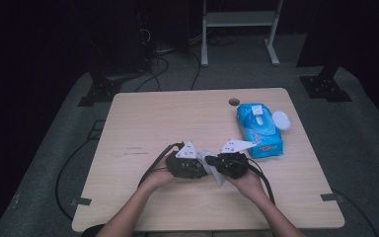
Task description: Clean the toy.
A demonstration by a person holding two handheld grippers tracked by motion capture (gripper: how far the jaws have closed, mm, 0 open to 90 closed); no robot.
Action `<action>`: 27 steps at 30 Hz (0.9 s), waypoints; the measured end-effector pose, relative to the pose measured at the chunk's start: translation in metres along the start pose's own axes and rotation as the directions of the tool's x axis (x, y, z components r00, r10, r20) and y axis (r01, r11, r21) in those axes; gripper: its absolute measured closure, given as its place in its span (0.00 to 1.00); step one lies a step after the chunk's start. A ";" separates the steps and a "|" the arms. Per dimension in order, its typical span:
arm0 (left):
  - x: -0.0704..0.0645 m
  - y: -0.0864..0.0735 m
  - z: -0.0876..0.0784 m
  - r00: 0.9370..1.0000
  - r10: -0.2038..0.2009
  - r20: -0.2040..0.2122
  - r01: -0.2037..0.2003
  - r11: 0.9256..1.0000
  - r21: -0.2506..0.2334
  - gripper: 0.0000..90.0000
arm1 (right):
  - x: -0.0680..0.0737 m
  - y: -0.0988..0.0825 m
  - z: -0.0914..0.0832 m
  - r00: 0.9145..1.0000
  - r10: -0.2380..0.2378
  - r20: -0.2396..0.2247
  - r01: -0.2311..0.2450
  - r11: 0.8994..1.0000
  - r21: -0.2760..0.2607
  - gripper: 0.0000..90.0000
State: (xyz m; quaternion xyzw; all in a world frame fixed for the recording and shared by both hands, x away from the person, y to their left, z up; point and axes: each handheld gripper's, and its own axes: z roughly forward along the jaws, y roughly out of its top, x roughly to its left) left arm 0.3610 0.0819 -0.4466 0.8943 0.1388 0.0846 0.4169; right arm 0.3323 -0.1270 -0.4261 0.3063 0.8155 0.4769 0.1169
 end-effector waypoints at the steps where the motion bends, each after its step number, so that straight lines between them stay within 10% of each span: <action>1: 0.000 -0.001 0.001 1.000 0.007 -0.004 -0.007 1.000 0.007 0.66 | -0.001 -0.002 0.001 1.000 -0.002 0.008 0.002 1.000 0.007 0.98; 27: -0.003 -0.001 0.013 1.000 0.029 -0.001 -0.029 0.999 0.045 0.22 | 0.003 -0.009 0.000 0.997 -0.059 0.047 0.059 0.998 -0.002 0.91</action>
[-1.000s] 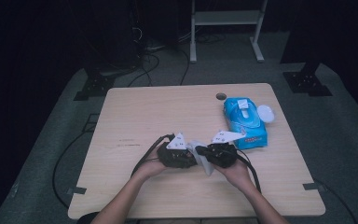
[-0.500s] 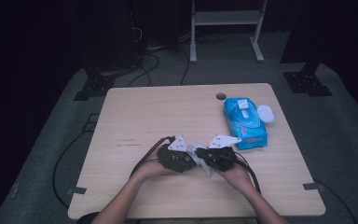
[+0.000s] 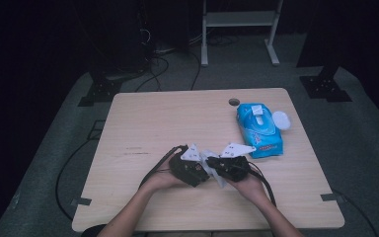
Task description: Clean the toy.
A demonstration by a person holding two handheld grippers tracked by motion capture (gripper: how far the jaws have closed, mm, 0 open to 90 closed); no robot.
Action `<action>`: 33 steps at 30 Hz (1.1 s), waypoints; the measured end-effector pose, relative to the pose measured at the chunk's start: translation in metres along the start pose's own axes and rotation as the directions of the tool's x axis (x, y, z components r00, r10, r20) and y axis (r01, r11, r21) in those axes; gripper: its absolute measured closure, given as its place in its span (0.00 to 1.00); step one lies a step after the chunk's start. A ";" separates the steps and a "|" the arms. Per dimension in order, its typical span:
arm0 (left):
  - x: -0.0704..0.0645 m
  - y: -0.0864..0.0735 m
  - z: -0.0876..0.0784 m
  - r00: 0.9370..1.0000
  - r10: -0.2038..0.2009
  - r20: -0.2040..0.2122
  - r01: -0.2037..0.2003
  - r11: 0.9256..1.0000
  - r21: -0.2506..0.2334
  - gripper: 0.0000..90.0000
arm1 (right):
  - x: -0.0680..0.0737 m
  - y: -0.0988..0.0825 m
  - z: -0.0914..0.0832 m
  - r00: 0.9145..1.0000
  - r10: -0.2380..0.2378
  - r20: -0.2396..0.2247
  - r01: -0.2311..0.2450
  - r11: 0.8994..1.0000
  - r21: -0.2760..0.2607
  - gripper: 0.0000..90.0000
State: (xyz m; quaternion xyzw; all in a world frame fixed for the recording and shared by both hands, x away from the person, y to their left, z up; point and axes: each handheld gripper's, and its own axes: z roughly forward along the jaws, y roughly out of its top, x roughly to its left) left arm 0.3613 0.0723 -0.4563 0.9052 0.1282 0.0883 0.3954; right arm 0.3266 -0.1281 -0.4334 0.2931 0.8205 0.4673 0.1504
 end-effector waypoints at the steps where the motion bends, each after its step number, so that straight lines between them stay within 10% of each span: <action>1: -0.001 0.000 0.000 1.000 0.013 0.001 -0.013 1.000 -0.005 0.26 | 0.000 0.000 0.000 1.000 0.002 -0.002 -0.002 1.000 -0.001 0.93; 7: 0.000 -0.002 -0.007 0.999 0.050 -0.007 -0.050 0.999 -0.002 0.54 | -0.007 0.001 -0.004 1.000 0.013 0.011 -0.013 1.000 0.022 0.96; 14: 0.000 -0.001 -0.007 0.999 0.038 -0.006 -0.038 0.999 -0.012 0.56 | -0.012 -0.001 -0.008 0.999 0.032 0.037 -0.033 0.999 0.025 0.96; 19: 0.000 -0.001 -0.008 0.999 0.044 -0.017 -0.044 0.999 -0.005 0.62 | 0.001 0.004 -0.002 1.000 0.012 -0.028 -0.012 1.000 0.029 0.96; 27: 0.001 -0.002 -0.008 0.999 0.028 -0.017 -0.028 0.999 -0.016 0.63 | -0.027 -0.002 -0.018 0.994 0.060 0.093 -0.064 0.997 0.037 0.97; 33: 0.000 -0.001 -0.007 1.000 0.027 -0.009 -0.027 1.000 -0.016 0.62 | -0.013 0.000 -0.008 0.998 0.055 0.003 -0.055 0.998 0.031 0.97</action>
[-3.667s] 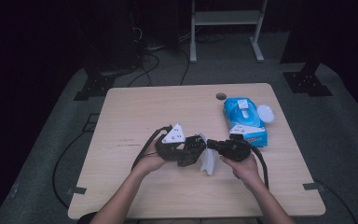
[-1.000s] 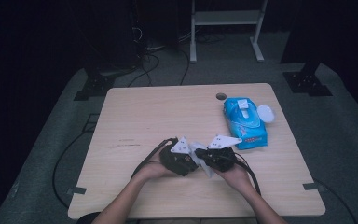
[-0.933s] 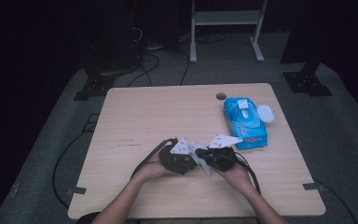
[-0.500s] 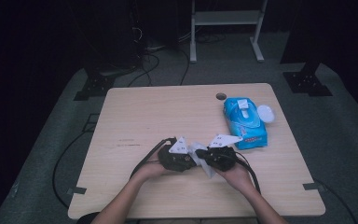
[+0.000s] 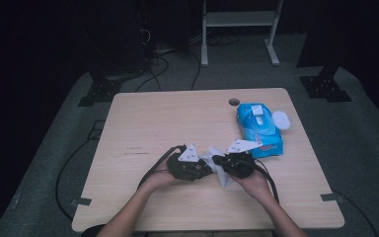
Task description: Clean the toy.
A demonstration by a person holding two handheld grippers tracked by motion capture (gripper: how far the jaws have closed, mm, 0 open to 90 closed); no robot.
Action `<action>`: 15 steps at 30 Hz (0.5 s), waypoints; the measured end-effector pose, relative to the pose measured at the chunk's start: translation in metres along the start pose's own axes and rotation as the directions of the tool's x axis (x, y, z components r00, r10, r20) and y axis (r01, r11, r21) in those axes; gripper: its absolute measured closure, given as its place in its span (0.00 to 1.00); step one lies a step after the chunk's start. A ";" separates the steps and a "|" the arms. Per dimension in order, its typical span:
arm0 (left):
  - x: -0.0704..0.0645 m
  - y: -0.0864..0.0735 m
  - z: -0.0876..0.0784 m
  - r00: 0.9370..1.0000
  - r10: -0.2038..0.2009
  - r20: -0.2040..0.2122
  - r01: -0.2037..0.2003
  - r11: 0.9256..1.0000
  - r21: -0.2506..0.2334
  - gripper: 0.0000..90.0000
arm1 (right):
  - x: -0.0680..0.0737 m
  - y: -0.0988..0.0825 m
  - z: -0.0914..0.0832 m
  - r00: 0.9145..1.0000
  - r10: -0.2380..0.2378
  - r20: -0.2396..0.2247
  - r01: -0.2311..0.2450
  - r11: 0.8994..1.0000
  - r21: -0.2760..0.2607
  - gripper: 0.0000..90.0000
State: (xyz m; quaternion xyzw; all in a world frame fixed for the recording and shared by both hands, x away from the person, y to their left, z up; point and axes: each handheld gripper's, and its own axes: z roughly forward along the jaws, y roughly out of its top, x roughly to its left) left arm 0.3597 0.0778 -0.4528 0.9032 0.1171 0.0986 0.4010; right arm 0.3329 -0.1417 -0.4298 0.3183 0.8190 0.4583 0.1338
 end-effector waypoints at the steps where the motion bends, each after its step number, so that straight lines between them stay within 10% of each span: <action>1: 0.000 0.000 0.000 1.000 0.001 0.000 -0.001 1.000 0.001 0.61 | 0.003 0.001 0.002 1.000 -0.018 -0.001 0.018 1.000 0.003 0.97; 9: 0.002 0.000 -0.003 0.999 -0.034 0.004 0.034 0.999 -0.015 0.62 | -0.020 -0.002 -0.012 0.995 0.014 0.103 -0.015 1.000 0.010 0.97; 15: 0.001 0.001 0.000 1.000 -0.029 -0.011 0.029 1.000 0.011 0.61 | -0.006 0.001 -0.004 0.999 0.005 0.039 -0.006 1.000 0.004 0.97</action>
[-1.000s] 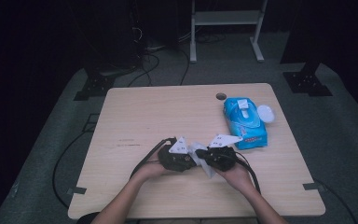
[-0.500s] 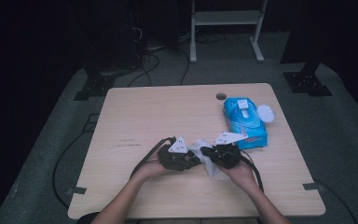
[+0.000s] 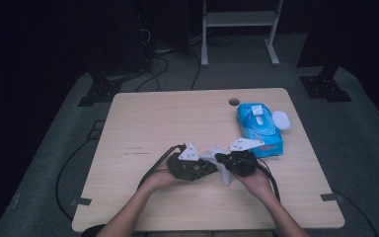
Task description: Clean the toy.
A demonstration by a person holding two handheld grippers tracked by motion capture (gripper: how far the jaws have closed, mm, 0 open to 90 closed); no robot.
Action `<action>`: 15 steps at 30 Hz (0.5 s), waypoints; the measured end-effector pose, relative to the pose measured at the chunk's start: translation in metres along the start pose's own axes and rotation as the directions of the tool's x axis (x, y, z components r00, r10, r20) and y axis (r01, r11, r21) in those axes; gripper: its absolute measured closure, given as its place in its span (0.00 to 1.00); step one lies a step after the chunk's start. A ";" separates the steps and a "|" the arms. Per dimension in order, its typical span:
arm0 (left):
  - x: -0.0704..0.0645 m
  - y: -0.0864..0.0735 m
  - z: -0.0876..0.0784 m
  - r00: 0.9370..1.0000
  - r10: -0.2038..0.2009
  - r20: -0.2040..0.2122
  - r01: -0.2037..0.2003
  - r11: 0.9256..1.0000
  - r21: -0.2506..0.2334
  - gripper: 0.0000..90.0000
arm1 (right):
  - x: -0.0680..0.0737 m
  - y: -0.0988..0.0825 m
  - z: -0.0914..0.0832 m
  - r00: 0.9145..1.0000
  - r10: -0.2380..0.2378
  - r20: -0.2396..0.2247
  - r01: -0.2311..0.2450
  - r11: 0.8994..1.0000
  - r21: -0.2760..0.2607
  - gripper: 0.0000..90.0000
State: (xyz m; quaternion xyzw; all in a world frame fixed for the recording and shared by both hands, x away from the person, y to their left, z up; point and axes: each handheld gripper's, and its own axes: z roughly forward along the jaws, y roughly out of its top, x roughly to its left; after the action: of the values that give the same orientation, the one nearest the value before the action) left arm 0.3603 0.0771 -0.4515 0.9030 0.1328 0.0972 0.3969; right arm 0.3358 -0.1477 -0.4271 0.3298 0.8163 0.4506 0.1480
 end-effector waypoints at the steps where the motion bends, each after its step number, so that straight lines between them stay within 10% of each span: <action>1: 0.000 0.000 0.000 1.000 0.002 0.003 -0.002 1.000 0.000 0.62 | 0.002 0.001 0.001 1.000 -0.013 -0.015 0.013 1.000 -0.001 0.97; 10: 0.002 -0.001 -0.004 0.999 0.033 0.004 -0.033 0.999 0.021 0.63 | -0.019 -0.005 -0.009 0.997 0.079 0.016 -0.079 0.997 -0.012 0.97; 15: 0.004 -0.001 -0.007 0.999 0.046 0.011 -0.047 0.998 0.040 0.63 | 0.001 -0.003 0.003 0.995 0.028 -0.094 -0.031 0.999 -0.030 0.97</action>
State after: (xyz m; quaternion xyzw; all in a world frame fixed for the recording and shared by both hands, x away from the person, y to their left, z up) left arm 0.3621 0.0839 -0.4476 0.9142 0.1117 0.0992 0.3768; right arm 0.3357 -0.1462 -0.4311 0.3182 0.8101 0.4804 0.1082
